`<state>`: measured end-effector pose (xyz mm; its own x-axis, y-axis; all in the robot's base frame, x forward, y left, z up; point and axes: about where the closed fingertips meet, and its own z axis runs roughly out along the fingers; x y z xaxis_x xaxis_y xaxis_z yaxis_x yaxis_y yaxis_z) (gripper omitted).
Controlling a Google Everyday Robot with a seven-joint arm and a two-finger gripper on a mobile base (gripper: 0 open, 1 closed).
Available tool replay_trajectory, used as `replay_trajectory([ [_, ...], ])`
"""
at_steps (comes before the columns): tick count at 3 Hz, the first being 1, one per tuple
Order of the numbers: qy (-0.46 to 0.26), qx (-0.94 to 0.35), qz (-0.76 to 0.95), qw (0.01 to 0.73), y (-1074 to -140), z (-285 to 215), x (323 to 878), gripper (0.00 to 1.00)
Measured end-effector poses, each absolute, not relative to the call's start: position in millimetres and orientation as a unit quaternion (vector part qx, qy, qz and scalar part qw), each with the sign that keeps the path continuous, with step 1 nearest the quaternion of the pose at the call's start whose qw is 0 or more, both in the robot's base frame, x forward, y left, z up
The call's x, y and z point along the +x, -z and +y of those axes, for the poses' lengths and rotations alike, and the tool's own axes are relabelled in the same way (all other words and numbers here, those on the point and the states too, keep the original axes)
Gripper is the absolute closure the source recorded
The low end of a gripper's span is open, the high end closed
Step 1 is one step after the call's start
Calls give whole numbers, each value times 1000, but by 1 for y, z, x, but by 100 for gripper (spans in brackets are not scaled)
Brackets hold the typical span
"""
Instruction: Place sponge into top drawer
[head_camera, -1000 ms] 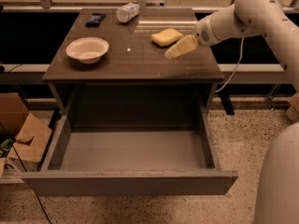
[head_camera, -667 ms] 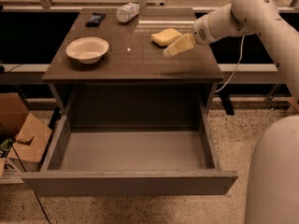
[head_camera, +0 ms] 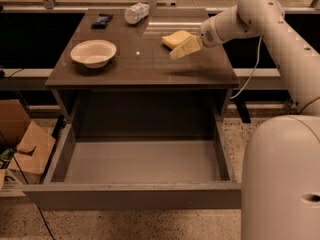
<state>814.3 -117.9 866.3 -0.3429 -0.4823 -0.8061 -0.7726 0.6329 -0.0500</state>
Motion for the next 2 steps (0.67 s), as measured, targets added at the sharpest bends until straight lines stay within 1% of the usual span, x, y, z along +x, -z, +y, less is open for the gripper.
replay_trajectory([
  [2, -185, -377, 802, 424, -856, -108, 849, 0],
])
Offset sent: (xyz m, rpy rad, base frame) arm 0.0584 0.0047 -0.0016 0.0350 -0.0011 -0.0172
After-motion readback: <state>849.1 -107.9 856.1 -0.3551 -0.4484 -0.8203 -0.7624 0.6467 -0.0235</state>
